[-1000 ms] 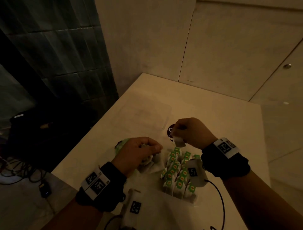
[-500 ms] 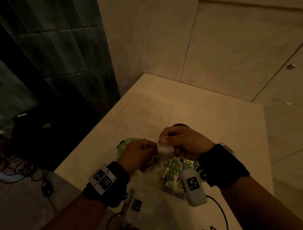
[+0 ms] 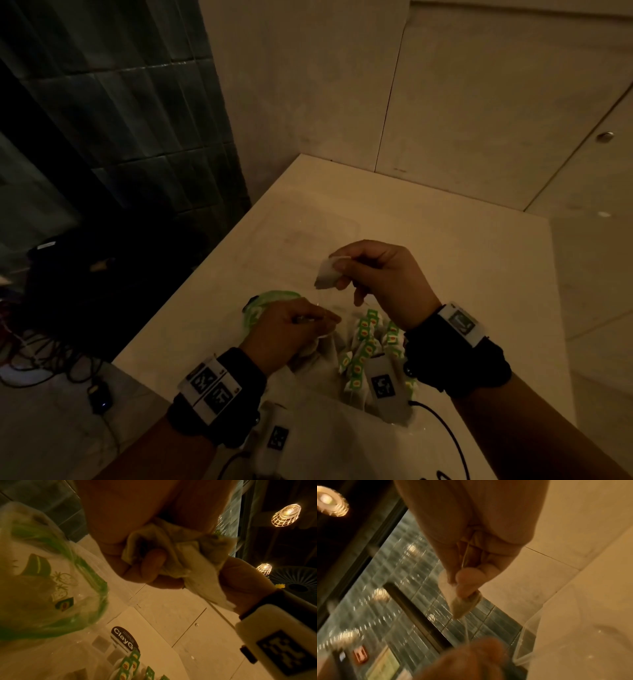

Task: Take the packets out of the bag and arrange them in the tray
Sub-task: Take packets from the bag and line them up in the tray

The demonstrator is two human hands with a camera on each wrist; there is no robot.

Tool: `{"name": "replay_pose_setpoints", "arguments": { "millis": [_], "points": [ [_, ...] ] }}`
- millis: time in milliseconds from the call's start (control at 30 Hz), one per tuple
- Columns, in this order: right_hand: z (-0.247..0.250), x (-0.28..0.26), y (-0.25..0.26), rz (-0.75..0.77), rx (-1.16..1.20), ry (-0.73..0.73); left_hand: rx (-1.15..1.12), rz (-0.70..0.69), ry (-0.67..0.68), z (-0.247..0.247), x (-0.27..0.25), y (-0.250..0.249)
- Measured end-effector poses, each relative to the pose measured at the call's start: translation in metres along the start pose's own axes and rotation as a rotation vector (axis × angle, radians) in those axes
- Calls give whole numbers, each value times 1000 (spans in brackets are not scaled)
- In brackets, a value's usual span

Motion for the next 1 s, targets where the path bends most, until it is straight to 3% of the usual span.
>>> {"name": "replay_pose_setpoints", "arguments": {
  "millis": [100, 200, 267, 333, 433, 533, 667, 767, 900, 1000],
  "points": [
    [6, 2, -6, 80, -238, -57, -26, -126, -13, 7, -3, -9],
    [10, 5, -12, 142, -464, -178, 46, -267, 102, 10, -10, -17],
    [10, 5, -14, 108, -435, -209, 155, -290, 216, 3, -14, -18],
    [7, 4, -17, 14, -251, -166, 207, -230, 228, -3, -14, -15],
    [2, 1, -14, -141, 99, -24, 67, -41, 66, -4, -6, -4],
    [0, -3, -11, -201, 214, 116, -88, 28, -52, 1, 1, -1],
    [-1, -6, -12, -217, 92, 212, -16, -87, -150, 13, 9, -7],
    [1, -3, -16, -200, -47, 104, 43, -253, -204, 22, 12, -17],
    [4, 4, -15, -99, -9, -122, 119, -249, -13, 21, 9, -22],
    [7, 7, -12, -75, 6, -147, 243, -268, 138, 20, 5, -16]
  ]
}}
Point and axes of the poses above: each hand's wrist, its own x-axis towards the middle knuckle, its own z-axis out of the back of the hand, y = z × x, the point moved 3 cm from there along x, towards the middle knuckle, and after that the axes turned 3 degrees about -x, right-handed, at the moved point
